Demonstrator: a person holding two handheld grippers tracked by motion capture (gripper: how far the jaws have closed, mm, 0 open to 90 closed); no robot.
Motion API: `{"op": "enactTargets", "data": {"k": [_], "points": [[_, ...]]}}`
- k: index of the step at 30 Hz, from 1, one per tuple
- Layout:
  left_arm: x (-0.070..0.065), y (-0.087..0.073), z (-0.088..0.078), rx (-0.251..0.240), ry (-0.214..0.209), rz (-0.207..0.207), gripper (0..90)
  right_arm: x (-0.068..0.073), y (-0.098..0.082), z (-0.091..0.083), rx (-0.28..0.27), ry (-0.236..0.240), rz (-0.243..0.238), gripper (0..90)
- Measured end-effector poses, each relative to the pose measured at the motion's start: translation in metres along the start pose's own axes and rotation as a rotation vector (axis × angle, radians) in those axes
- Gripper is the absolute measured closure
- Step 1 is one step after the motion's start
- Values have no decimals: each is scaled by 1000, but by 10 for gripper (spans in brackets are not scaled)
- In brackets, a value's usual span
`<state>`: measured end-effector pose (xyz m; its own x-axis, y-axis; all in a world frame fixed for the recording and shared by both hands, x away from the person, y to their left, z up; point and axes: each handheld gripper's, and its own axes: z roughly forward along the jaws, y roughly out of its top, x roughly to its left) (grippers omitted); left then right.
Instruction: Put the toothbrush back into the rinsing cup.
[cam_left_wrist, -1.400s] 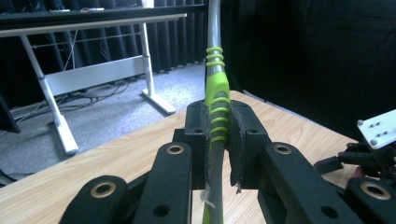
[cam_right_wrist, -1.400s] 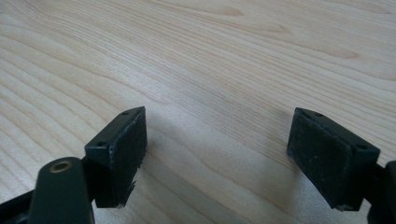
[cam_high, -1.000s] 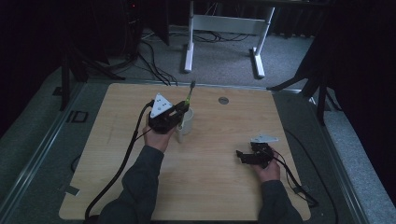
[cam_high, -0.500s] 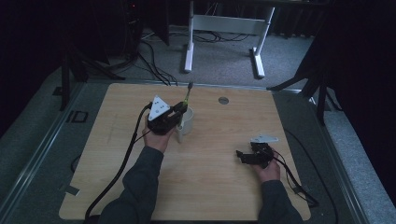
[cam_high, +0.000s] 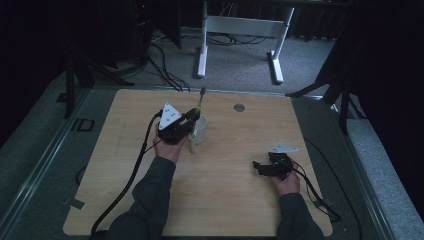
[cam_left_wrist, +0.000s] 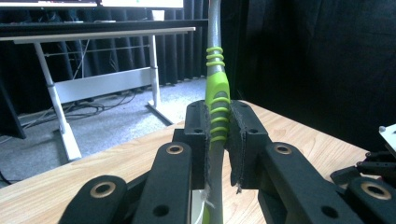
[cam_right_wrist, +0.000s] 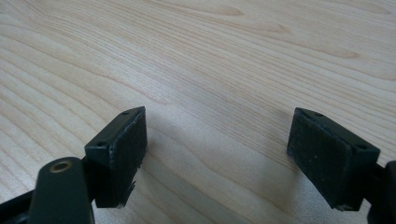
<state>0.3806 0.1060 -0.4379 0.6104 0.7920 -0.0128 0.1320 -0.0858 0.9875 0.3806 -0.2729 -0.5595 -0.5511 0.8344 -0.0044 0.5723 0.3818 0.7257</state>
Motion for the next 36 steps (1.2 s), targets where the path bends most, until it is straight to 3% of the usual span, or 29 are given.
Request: {"op": "enactTargets", "data": {"k": [36], "points": [[6, -18, 9, 15, -15, -30, 793, 0, 0, 0, -1, 0, 0, 196]]}}
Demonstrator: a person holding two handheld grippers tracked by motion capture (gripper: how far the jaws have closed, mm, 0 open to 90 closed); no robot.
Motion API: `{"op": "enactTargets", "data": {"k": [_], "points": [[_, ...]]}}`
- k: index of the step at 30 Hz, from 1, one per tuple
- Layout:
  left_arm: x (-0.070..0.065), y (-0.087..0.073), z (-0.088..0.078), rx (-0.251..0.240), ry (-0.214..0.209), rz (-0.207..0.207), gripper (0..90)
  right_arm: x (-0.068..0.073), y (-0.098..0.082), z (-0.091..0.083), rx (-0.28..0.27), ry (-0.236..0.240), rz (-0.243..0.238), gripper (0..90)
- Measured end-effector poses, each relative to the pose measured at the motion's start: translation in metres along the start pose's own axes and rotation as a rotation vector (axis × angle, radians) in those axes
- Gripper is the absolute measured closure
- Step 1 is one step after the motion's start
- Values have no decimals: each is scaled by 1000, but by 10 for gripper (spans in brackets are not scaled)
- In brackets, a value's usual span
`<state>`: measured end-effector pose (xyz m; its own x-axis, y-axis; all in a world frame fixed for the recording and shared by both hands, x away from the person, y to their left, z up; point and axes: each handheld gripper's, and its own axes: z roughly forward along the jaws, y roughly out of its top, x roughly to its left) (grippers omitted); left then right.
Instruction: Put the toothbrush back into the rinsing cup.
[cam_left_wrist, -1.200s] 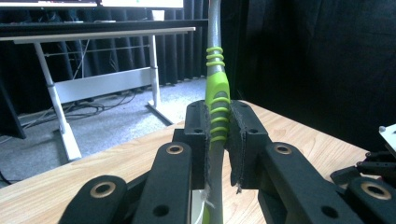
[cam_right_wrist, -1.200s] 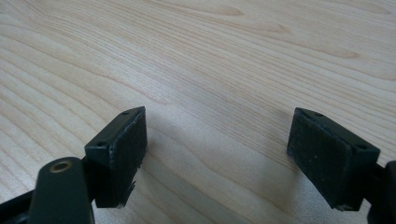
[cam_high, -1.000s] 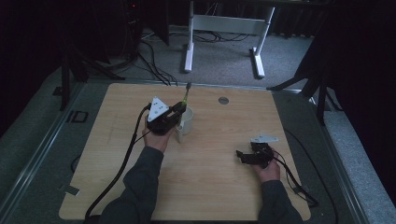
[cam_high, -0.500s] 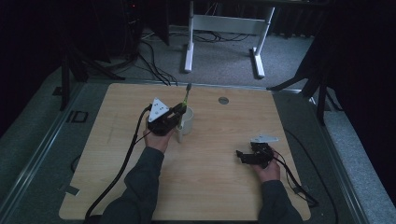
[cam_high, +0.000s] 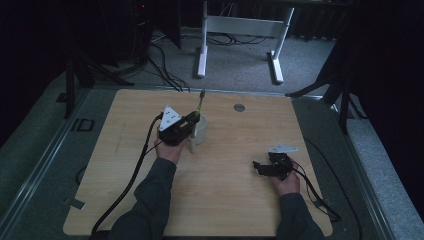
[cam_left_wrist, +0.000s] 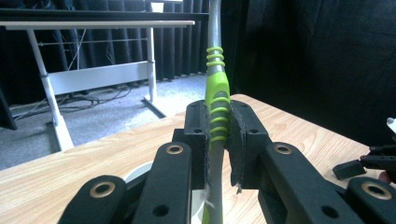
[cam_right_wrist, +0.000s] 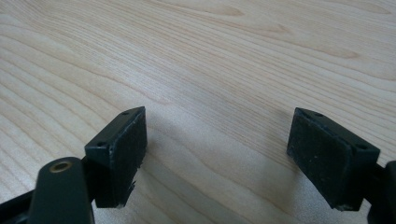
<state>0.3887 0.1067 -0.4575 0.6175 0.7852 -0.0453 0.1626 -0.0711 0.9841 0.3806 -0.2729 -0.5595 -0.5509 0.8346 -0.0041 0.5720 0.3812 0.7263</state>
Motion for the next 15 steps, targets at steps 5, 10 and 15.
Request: {"op": "enactTargets", "data": {"k": [5, 10, 15], "points": [[0, -1, 1, 1, -1, -2, 793, 0, 0, 0, 0, 0, 0, 196], [0, -3, 3, 6, -3, -3, 791, 0, 0, 0, 0, 0, 0, 196], [-1, -6, 3, 15, -4, 4, 791, 0, 0, 0, 0, 0, 0, 196]]}}
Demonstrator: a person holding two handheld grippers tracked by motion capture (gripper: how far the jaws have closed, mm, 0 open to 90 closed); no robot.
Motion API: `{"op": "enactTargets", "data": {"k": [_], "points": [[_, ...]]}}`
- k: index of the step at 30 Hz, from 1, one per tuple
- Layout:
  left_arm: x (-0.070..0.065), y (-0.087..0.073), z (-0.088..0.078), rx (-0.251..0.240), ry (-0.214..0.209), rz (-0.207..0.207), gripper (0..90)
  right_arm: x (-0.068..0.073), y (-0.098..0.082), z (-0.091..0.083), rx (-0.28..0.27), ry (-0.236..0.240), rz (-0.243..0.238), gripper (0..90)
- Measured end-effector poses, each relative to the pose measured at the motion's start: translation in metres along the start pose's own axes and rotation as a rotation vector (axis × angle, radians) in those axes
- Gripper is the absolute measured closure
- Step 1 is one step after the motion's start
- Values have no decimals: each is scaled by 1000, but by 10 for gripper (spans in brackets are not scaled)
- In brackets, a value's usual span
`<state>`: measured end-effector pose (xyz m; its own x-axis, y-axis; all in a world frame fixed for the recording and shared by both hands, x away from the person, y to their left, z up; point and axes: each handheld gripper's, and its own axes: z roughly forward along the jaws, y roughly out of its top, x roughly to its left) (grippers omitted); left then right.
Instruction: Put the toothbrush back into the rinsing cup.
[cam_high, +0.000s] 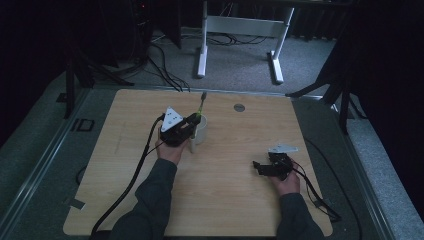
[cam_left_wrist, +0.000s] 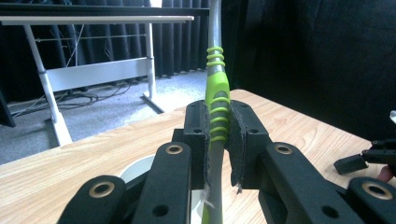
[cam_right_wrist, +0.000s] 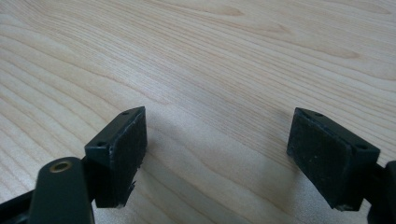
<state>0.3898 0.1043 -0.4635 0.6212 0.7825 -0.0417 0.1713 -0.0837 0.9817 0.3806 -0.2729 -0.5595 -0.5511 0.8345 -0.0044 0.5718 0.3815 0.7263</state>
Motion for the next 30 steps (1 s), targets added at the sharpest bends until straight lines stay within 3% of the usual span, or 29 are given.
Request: {"op": "enactTargets", "data": {"k": [15, 17, 19, 21, 30], "points": [[1, -14, -4, 40, -1, -9, 784, 0, 0, 0, 0, 0, 0, 196], [-2, -17, -3, 71, -6, -6, 659, 0, 0, 0, -1, 0, 0, 196], [-7, -19, -4, 93, 17, 23, 542, 0, 0, 0, -1, 0, 0, 196], [-9, -21, -5, 100, 20, 31, 470, 0, 0, 0, 0, 0, 1, 196], [-3, -30, -11, 110, 47, -11, 373, 0, 0, 0, 0, 1, 2, 196]]}}
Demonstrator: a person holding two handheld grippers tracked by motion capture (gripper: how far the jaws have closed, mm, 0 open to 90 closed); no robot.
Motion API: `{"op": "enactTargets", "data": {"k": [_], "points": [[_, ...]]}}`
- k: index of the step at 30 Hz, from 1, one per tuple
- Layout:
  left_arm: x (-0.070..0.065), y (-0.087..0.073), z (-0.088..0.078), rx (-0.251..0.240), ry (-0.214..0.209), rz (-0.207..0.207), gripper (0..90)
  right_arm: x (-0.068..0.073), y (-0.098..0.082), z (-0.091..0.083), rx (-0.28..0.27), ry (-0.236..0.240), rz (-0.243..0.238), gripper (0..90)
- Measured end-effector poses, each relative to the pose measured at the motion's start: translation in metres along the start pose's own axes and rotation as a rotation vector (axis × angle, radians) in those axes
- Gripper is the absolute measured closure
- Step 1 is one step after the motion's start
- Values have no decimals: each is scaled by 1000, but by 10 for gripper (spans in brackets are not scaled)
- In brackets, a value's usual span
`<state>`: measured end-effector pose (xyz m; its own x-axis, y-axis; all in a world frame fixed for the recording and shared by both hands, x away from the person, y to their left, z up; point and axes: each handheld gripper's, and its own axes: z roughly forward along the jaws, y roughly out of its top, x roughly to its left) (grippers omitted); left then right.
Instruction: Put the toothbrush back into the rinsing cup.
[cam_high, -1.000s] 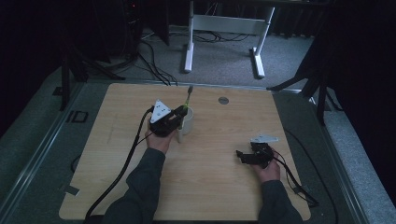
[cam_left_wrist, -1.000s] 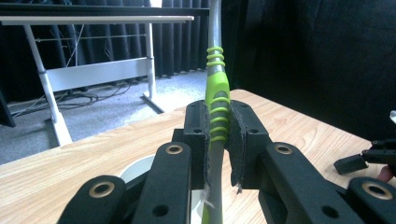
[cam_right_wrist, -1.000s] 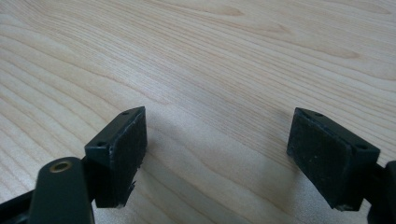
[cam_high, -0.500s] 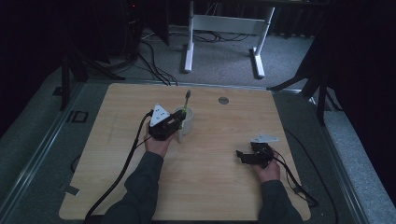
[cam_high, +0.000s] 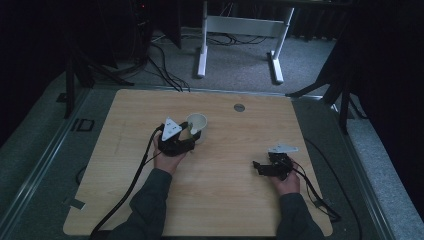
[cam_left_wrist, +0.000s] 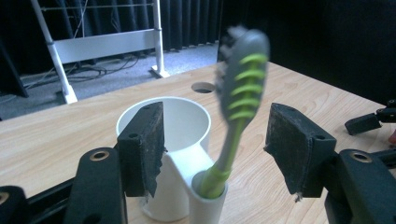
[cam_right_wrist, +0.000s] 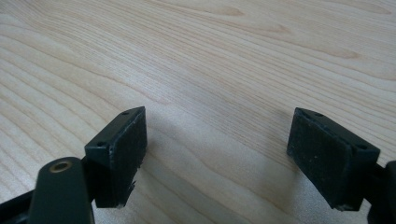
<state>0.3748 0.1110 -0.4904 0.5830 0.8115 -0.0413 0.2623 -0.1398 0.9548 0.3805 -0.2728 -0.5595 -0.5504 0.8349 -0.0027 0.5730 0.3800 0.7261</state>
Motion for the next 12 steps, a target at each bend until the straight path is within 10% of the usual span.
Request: {"op": "enactTargets", "data": {"k": [12], "points": [[1, -11, -11, 37, 5, -29, 290, 0, 0, 0, -1, 0, -2, 196]]}}
